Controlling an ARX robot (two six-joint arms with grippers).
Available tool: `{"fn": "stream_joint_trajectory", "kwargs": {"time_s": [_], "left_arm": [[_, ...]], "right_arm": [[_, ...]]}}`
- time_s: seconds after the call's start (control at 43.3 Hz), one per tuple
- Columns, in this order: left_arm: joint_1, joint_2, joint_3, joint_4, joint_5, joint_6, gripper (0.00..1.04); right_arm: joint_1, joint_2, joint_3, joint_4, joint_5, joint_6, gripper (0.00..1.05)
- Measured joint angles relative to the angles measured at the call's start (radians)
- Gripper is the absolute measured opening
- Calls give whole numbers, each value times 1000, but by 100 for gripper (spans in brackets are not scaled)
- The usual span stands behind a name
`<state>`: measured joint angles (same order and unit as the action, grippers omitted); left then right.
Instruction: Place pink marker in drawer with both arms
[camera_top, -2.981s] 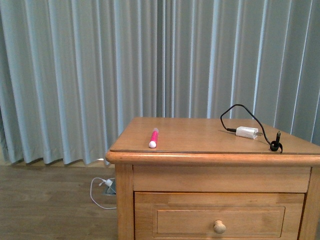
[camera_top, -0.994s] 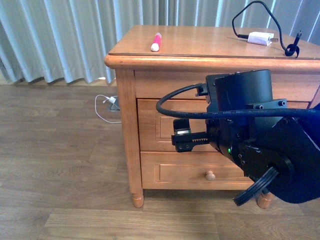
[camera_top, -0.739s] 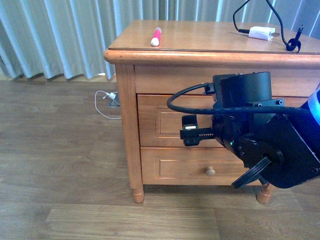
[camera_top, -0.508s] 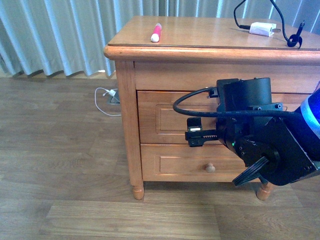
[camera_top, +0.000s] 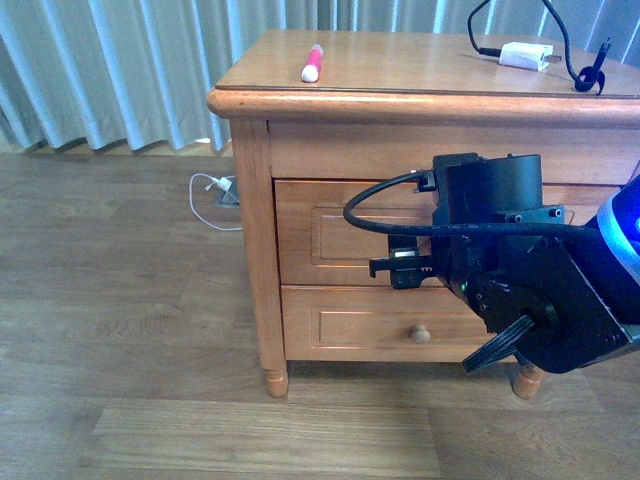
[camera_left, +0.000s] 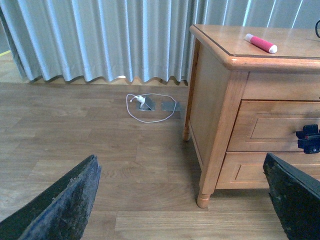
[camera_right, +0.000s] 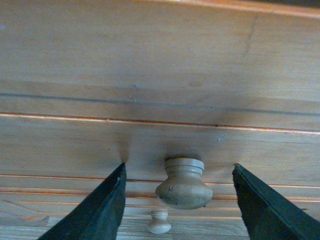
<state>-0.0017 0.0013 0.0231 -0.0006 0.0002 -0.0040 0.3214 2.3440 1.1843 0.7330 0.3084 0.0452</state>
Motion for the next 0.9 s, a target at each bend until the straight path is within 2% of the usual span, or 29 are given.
{"fn": "stream_joint_trajectory", "kwargs": {"time_s": [0.185,0.254,0.578,0.901], "left_arm": [[0,0,0,0,0,0,99],[0,0,0,0,0,0,99],[0,0,0,0,0,0,99],[0,0,0,0,0,0,99]], "right_arm": [[0,-3,-3,-19,-3,16,29],[0,-15,-15,-28,-12,23,23],[18,-106,-116,-85,-42,66,22],[68,-325,-407,-136,-97,139,22]]}}
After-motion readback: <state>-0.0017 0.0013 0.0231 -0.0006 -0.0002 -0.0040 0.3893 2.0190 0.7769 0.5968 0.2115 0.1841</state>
